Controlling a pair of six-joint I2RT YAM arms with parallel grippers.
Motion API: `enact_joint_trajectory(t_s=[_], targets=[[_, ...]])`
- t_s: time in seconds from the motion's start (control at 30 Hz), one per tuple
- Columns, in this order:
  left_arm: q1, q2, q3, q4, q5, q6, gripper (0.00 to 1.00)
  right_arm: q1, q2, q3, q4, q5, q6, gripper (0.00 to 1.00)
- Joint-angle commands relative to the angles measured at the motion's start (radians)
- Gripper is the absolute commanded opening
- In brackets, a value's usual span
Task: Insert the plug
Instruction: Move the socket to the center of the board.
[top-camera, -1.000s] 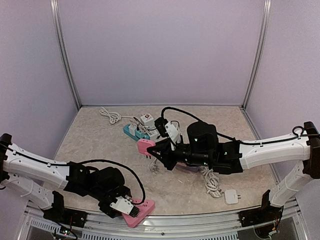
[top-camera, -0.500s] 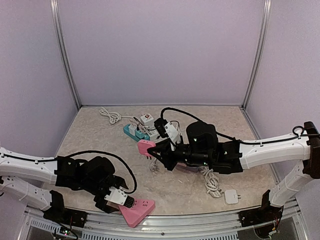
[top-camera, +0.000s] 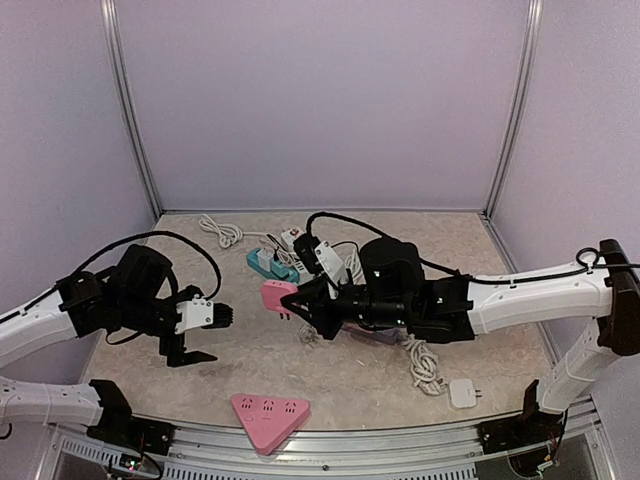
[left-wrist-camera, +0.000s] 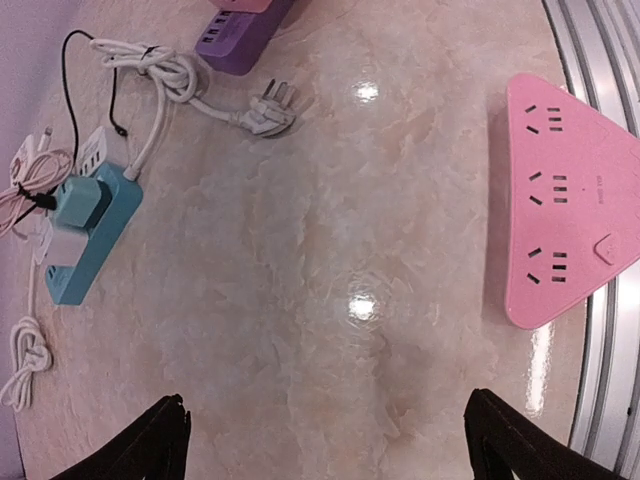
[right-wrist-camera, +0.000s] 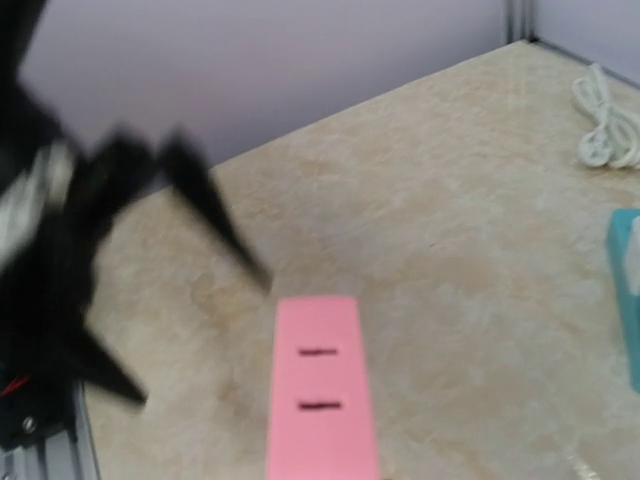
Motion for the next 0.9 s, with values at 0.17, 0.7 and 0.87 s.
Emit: enact_joint_trajectory(t_s=[0.17,0.7,0.87], targets=[[0.247,-0.002,0.163,-0.305,0.072,-0.223,0.93,0.038,0.071,0.01,0.035,-0.107,0.019,0.0],[0.234,-0.409,-0.089,0.051,0.618,-0.307,0.89,0.143,0.286,0.047,0.325,-0.212,-0.038,0.0],[0.219,-0.384,-0.162,0.024,0.709,-0.192,0.86,0.166,0.315,-0.009,0.46,-0.239,-0.03,0.0]])
